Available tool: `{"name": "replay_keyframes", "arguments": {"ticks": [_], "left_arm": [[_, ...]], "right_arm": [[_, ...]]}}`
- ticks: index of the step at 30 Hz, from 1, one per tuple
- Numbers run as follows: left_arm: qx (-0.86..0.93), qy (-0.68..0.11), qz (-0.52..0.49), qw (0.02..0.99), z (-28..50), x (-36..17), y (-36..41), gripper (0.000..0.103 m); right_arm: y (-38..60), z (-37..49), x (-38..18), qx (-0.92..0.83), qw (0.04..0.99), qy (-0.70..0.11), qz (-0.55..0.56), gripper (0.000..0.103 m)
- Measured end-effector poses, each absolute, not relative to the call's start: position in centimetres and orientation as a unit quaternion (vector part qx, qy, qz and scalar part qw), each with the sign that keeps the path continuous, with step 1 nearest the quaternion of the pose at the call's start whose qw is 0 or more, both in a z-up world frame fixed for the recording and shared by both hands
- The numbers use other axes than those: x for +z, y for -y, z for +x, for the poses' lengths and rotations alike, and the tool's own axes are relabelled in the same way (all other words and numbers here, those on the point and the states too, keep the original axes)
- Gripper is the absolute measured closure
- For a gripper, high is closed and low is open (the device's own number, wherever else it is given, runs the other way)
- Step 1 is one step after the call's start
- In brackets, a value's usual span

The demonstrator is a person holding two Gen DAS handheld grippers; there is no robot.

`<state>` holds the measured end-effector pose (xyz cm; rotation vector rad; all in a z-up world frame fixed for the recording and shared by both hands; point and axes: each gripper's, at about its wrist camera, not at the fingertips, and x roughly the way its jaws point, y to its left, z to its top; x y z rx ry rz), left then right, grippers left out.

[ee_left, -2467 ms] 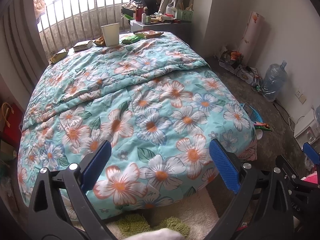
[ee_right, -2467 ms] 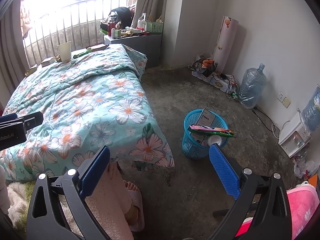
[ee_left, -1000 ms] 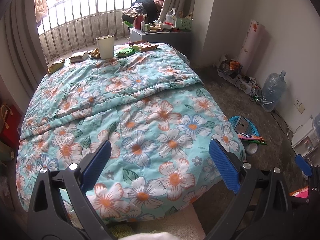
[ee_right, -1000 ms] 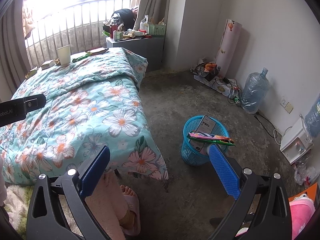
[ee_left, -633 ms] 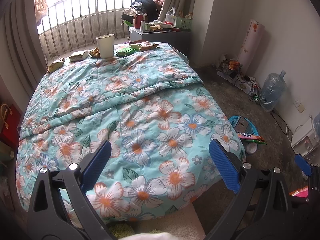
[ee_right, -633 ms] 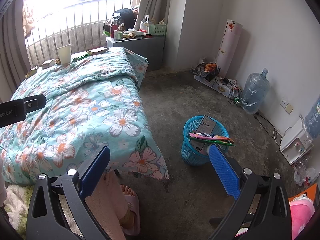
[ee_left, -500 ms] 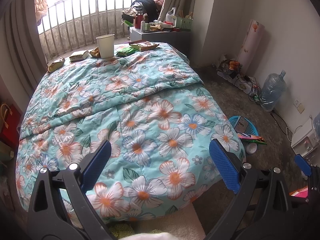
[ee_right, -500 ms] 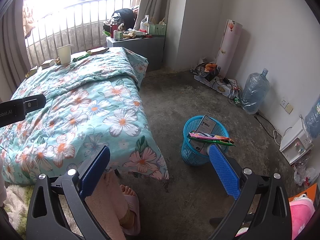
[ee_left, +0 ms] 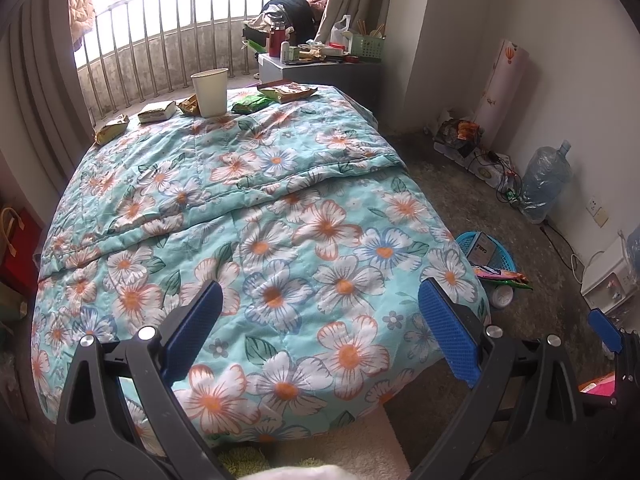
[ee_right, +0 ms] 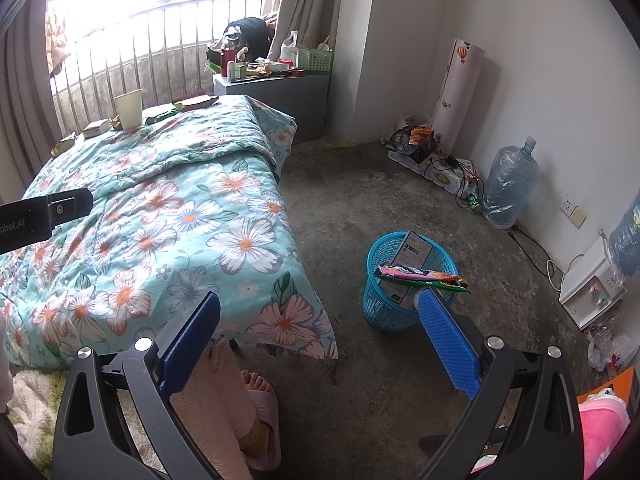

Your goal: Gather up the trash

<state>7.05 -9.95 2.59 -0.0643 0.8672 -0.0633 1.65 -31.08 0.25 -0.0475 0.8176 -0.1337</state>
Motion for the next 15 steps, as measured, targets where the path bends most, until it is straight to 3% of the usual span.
{"name": "replay_keyframes", "arguments": {"ticks": [15], "left_arm": [[-0.033, -0.425, -0.035, 0.904, 7.06, 2.53, 9.82, 0.009]], "right_arm": [[31.06, 1.67, 0.29, -0.064, 0.915, -0.397, -0.023, 0.006]]}}
